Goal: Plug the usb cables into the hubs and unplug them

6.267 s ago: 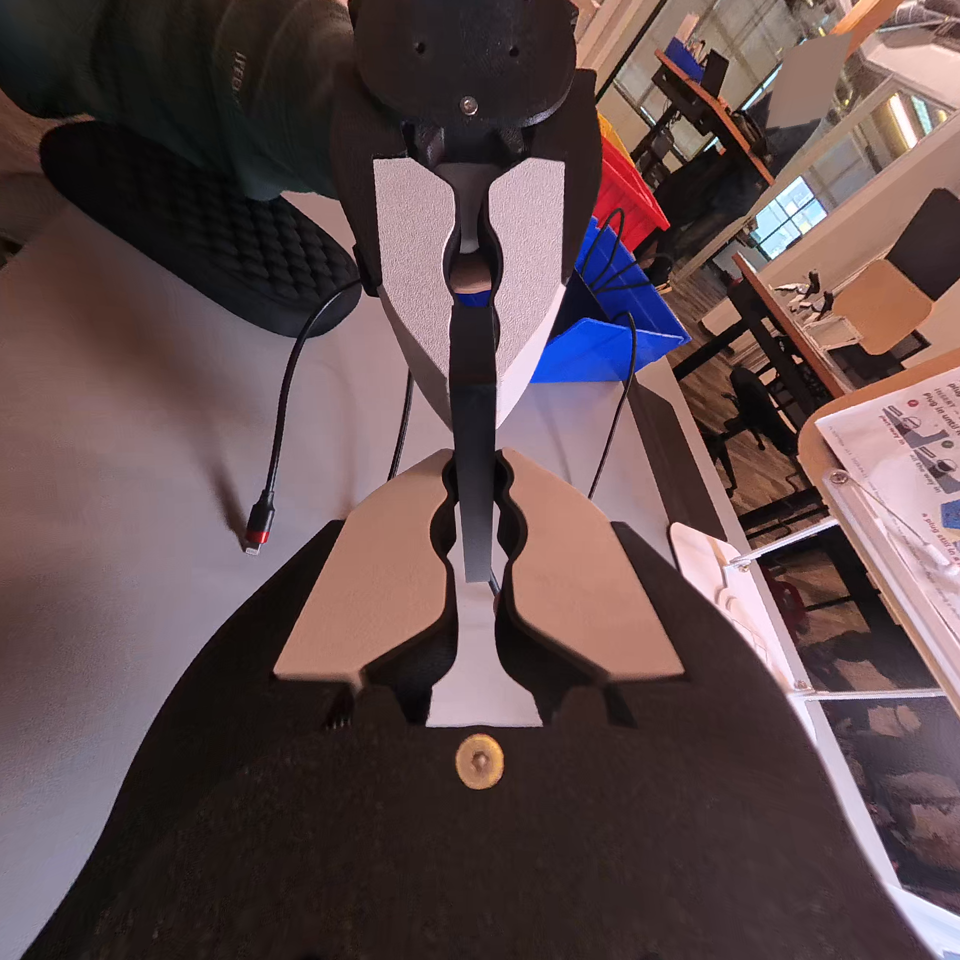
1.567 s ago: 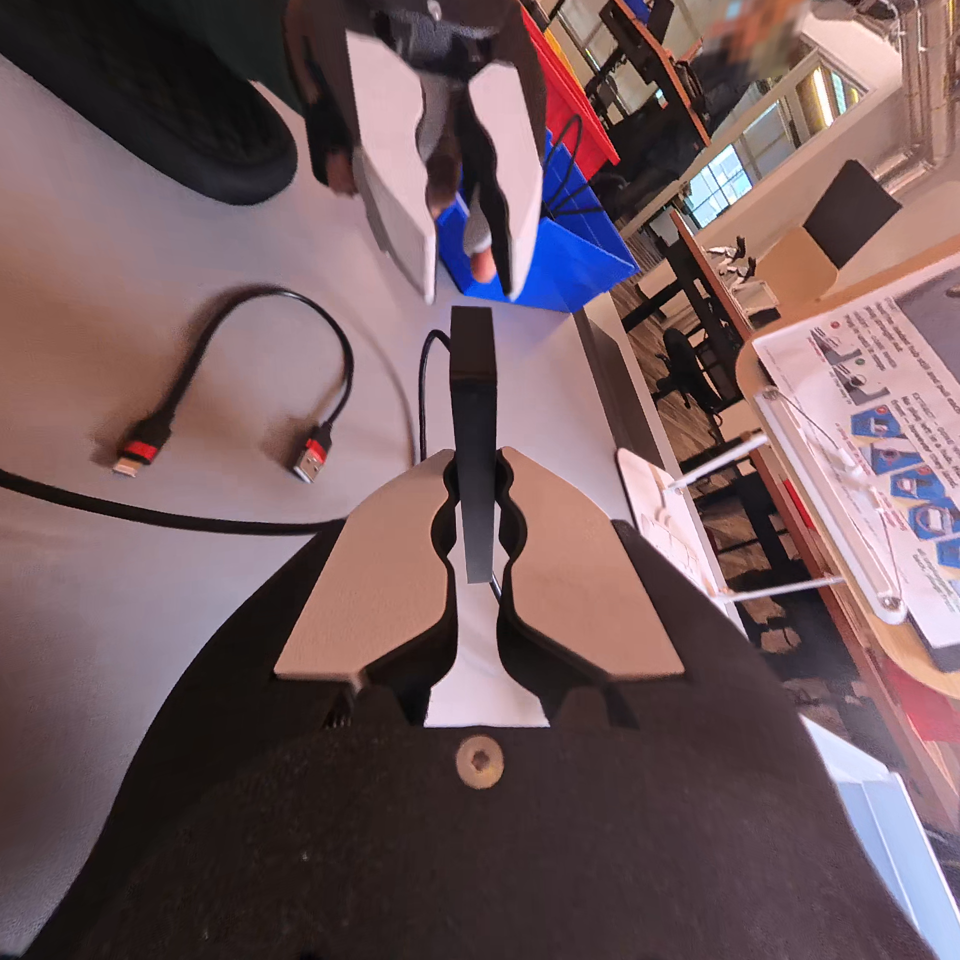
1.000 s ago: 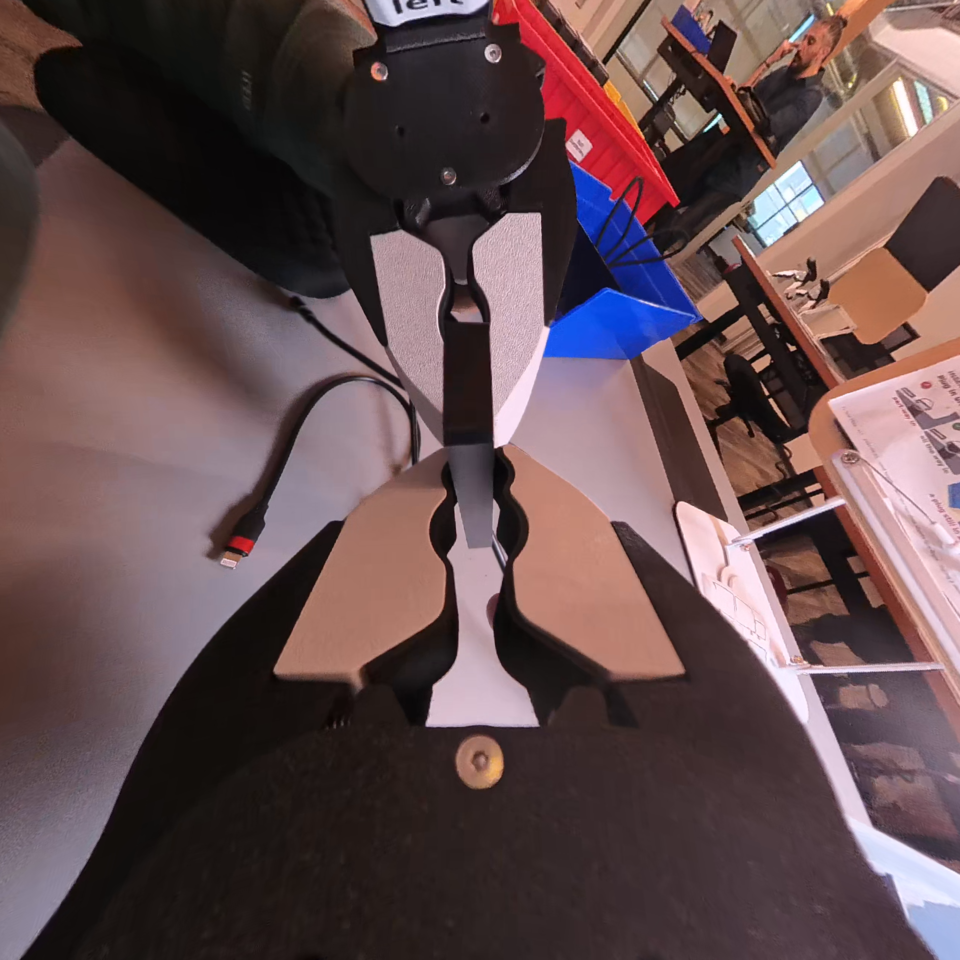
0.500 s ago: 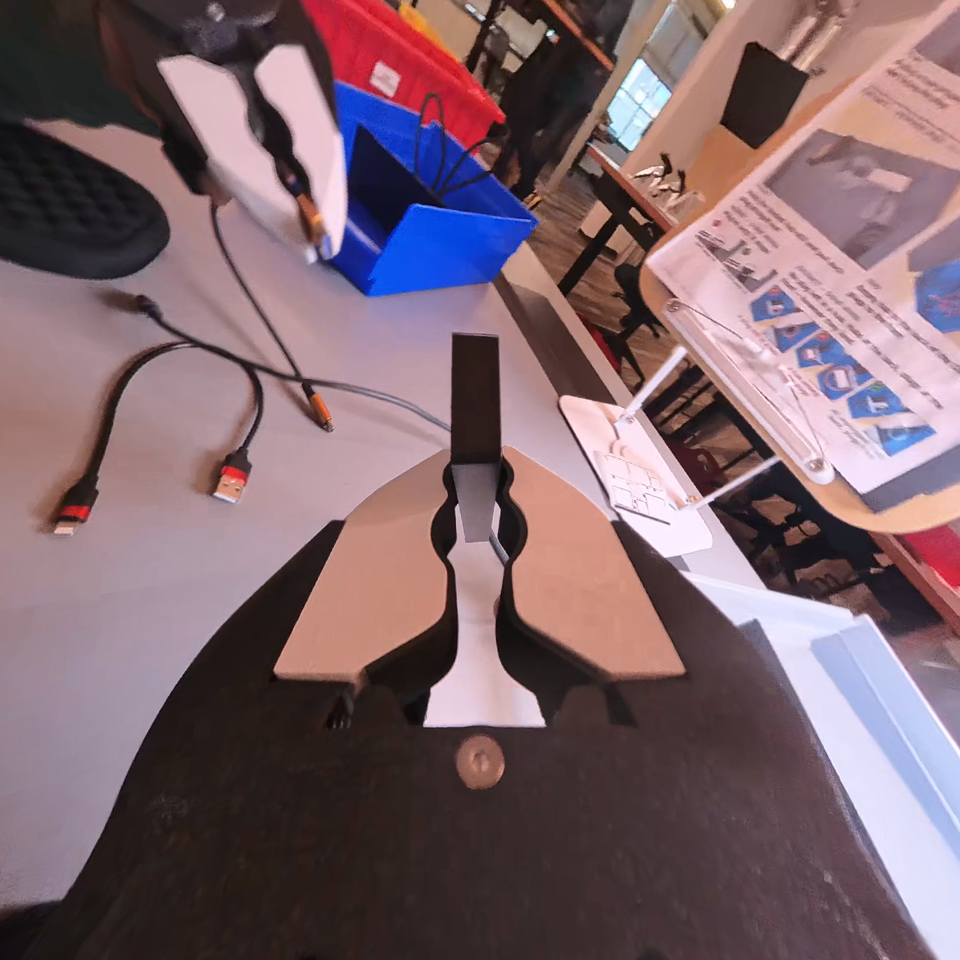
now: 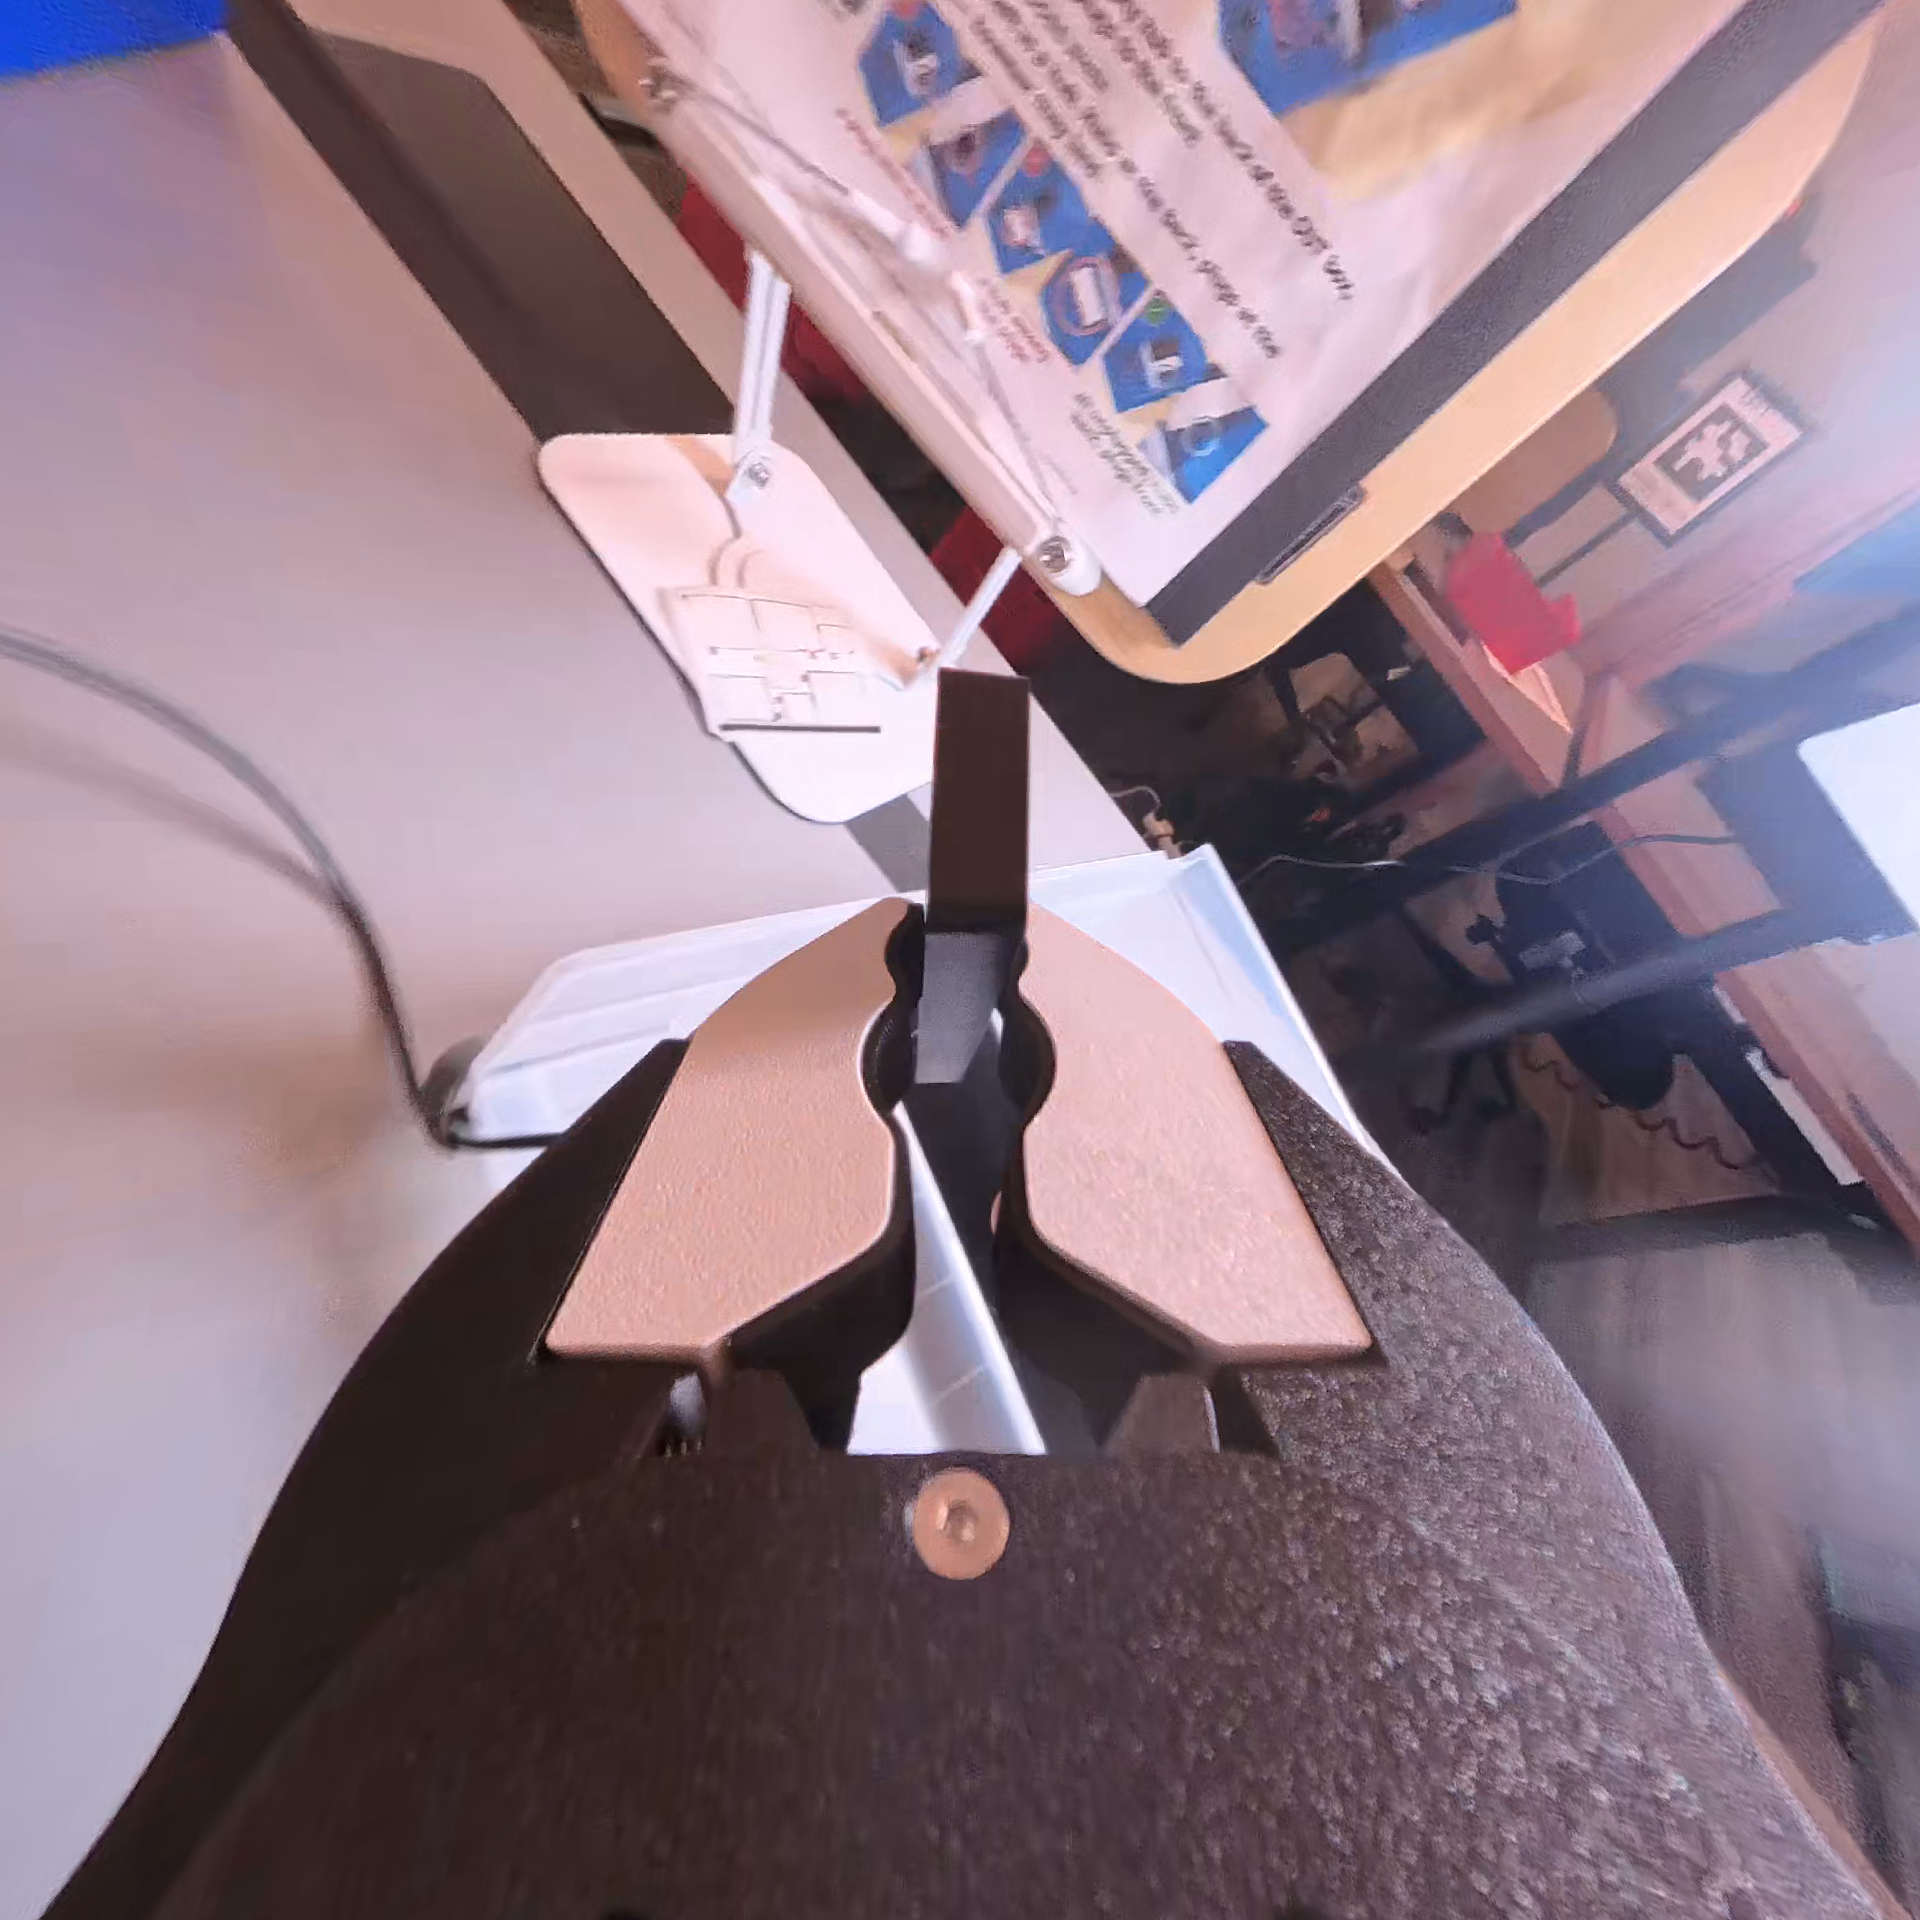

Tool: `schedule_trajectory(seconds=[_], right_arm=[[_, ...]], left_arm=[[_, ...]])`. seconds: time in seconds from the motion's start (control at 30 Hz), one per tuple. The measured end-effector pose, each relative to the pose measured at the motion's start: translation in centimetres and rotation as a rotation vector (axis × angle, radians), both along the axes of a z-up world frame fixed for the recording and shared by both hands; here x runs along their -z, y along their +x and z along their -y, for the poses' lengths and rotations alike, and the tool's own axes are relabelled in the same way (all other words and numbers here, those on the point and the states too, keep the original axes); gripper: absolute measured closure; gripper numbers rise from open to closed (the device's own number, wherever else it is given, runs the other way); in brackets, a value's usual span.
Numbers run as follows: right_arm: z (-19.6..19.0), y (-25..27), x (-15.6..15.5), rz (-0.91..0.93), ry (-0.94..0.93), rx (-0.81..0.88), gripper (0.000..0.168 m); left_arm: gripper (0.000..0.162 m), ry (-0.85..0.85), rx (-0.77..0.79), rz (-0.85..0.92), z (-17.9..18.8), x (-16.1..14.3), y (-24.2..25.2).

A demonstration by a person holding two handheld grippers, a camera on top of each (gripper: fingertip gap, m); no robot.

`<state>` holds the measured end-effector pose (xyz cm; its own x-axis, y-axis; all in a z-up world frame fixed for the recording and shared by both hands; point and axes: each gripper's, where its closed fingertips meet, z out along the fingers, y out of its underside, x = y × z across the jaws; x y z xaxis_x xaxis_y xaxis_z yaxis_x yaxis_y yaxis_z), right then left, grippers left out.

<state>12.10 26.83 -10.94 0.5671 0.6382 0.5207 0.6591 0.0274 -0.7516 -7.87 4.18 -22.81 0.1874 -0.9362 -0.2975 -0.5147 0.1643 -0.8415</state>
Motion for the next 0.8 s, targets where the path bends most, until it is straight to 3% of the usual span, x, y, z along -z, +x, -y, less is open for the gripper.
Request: schedule_trajectory(seconds=[0.17, 0.27, 0.37, 0.53, 0.6, 0.7, 0.8], right_arm=[[-1.5, -1.8, -4.5, -0.285, -0.309, -0.114, 0.156], [-0.9, -2.4, -6.2, -0.358, -0.321, -0.163, 0.156], [-0.3, -1.7, -8.8, -0.368, -0.168, -0.138, 0.157], [0.5, 2.7, -19.2, -0.549, 0.139, -0.075, 0.156], [0.6, 4.3, -22.2, -0.476, 0.28, -0.011, 0.156], [0.7, 5.4, -25.2, -0.329, 0.484, 0.078, 0.156], [0.3, 5.0, -25.6, -0.292, 0.496, 0.071, 0.157]], left_arm=[[0.155, -0.082, -0.039, -0.061, -0.5, 1.6, -1.3], [0.155, -0.091, -0.046, -0.059, -0.7, 1.5, -1.9], [0.155, -0.151, -0.046, -0.063, -0.9, 1.7, -2.8], [0.155, -0.193, -0.057, -0.129, -1.1, 3.0, -3.7], [0.155, -0.179, -0.067, -0.144, -1.2, 3.2, -3.7], [0.155, -0.174, -0.084, -0.131, -1.6, 3.1, -3.8], [0.155, -0.181, -0.102, -0.107, -2.0, 3.0, -4.0]])
